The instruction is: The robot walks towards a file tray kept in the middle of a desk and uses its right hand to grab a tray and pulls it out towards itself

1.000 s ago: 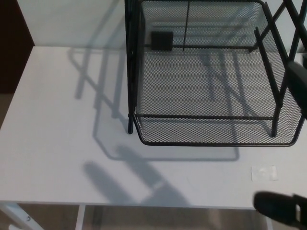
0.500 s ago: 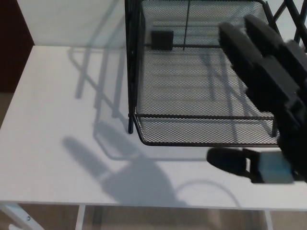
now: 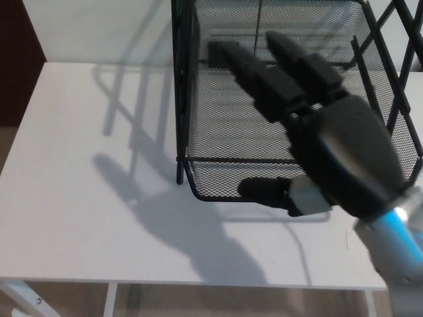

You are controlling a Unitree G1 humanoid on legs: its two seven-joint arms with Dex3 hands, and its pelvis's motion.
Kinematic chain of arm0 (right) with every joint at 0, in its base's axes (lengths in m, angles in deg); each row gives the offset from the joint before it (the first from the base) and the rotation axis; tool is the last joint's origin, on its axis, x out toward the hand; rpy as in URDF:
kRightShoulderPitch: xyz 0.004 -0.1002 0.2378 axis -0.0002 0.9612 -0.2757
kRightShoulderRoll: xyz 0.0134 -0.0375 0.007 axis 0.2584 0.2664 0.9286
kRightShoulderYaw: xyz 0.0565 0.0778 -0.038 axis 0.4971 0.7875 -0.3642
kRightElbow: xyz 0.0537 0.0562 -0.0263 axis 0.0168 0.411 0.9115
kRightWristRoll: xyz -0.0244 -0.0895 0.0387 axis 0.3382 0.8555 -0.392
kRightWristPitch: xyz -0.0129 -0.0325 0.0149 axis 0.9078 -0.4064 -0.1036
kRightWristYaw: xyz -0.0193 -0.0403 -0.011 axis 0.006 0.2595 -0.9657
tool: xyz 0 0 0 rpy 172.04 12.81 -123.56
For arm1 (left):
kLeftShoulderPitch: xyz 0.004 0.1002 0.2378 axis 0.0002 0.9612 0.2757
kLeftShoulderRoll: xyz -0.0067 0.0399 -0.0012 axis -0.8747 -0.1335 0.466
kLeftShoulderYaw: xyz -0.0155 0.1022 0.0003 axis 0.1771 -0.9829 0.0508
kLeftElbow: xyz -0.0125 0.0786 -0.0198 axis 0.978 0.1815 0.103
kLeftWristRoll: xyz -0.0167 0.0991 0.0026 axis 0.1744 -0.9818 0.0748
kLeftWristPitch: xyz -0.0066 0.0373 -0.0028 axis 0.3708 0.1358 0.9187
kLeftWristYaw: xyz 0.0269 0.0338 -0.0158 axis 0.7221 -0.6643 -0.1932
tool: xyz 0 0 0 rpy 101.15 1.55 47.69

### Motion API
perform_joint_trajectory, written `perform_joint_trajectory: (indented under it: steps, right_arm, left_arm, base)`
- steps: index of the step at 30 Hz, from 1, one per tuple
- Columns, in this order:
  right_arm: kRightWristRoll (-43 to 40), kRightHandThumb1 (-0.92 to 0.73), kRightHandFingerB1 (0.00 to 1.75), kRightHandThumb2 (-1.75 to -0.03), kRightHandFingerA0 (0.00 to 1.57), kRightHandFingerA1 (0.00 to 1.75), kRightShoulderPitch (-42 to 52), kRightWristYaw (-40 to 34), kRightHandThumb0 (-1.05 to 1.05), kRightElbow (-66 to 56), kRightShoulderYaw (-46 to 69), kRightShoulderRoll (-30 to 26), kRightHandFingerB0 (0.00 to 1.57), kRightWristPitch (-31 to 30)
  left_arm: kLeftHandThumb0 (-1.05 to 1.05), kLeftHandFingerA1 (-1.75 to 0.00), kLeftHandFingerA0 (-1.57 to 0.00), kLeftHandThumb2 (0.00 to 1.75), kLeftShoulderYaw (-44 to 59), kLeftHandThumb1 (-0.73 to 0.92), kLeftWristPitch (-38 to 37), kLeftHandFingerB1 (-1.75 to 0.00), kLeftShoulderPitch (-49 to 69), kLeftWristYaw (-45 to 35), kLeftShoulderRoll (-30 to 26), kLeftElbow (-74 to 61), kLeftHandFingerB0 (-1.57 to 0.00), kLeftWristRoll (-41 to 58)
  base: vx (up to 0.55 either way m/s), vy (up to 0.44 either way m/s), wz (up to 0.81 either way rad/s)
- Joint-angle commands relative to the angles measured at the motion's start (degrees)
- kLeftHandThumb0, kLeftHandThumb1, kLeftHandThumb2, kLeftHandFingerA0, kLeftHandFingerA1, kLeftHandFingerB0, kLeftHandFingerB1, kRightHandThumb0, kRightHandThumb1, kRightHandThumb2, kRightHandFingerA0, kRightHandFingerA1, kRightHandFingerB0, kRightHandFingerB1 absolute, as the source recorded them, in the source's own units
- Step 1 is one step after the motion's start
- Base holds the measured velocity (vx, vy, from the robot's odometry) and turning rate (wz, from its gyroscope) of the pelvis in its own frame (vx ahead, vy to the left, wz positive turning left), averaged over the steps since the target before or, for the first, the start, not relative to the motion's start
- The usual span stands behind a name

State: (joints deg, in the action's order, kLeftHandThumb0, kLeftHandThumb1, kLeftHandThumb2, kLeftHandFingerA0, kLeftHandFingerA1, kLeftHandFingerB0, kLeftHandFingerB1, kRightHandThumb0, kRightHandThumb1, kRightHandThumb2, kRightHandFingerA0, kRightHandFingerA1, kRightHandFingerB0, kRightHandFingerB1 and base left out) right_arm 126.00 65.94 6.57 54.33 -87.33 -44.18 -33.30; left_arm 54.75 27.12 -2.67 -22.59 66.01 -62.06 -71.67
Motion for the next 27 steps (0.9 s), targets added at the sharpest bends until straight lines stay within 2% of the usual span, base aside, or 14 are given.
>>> perform_joint_trajectory:
  steps: [1, 6, 7, 9, 15, 18, 23, 27]
  right_arm:
    - [26.98, -0.39, 0.13, -0.71, 0.00, 0.08, -5.73, 9.01, -0.59, 17.82, -7.37, 2.44, 0.10, -22.24]
    - [27.64, -0.41, 0.14, -0.72, 0.00, 0.05, -4.30, 10.17, -0.63, 16.96, -8.51, 2.42, 0.10, -22.93]
    - [27.34, -0.41, 0.16, -0.72, 0.00, 0.07, -3.89, 10.19, -0.62, 16.46, -8.71, 2.49, 0.05, -23.00]
    - [27.22, -0.40, 0.16, -0.71, 0.00, 0.06, -3.13, 11.11, -0.61, 15.26, -8.99, 3.04, 0.08, -23.80]
    - [29.65, -0.42, 0.05, -0.72, 0.00, 0.04, -2.37, 12.85, -0.66, 12.18, -10.31, 3.43, 0.05, -24.80]
    - [30.81, -0.41, 0.08, -0.73, 0.00, 0.08, -2.27, 14.03, -0.64, 9.52, -10.70, 3.95, 0.05, -25.02]
    - [32.65, -0.45, 0.04, -0.79, 0.00, 0.06, -2.11, 18.39, -0.75, 2.29, -11.13, 5.06, 0.02, -24.36]
    - [33.67, -0.44, 0.05, -0.77, 0.00, 0.07, -1.62, 20.72, -0.72, -0.38, -11.28, 5.24, 0.03, -24.21]
  left_arm:
    - [-0.11, -0.44, -0.49, 0.56, -0.22, 0.55, 2.69, -0.38, 0.58, -3.91, -4.42, -2.13, -0.41, -1.14]
    - [-0.15, -0.44, -0.47, 0.58, -0.22, 0.54, 2.69, -0.38, 0.70, -4.17, -4.64, -2.50, -0.40, -1.23]
    - [-0.15, -0.43, -0.47, 0.58, -0.21, 0.54, 3.00, -0.38, 0.65, -4.35, -4.59, -2.61, -0.39, -1.09]
    - [-0.13, -0.44, -0.48, 0.57, -0.19, 0.54, 3.38, -0.38, 0.94, -4.78, -4.67, -3.25, -0.40, -0.92]
    - [-0.14, -0.44, -0.48, 0.57, -0.36, 0.54, 3.24, -0.38, 1.27, -4.81, -5.05, -3.50, -0.40, -1.05]
    - [-0.15, -0.44, -0.48, 0.57, -0.50, 0.53, 3.04, -0.38, 1.39, -4.74, -5.41, -3.81, -0.40, -1.48]
    - [-0.16, -0.44, -0.49, 0.57, -0.67, 0.52, 2.57, -0.39, 1.17, -4.32, -5.40, -3.19, -0.40, -1.87]
    - [-0.14, -0.44, -0.49, 0.56, -0.66, 0.52, 2.31, -0.39, 1.94, -4.25, -5.29, -3.53, -0.41, -1.58]
  base:
    - [0.00, 0.000, 0.00]
    - [0.00, 0.000, 0.00]
    - [0.00, 0.000, 0.00]
    - [0.00, 0.000, 0.00]
    - [0.00, 0.000, 0.00]
    - [0.00, 0.000, 0.00]
    - [0.00, 0.000, 0.00]
    - [0.00, 0.000, 0.00]
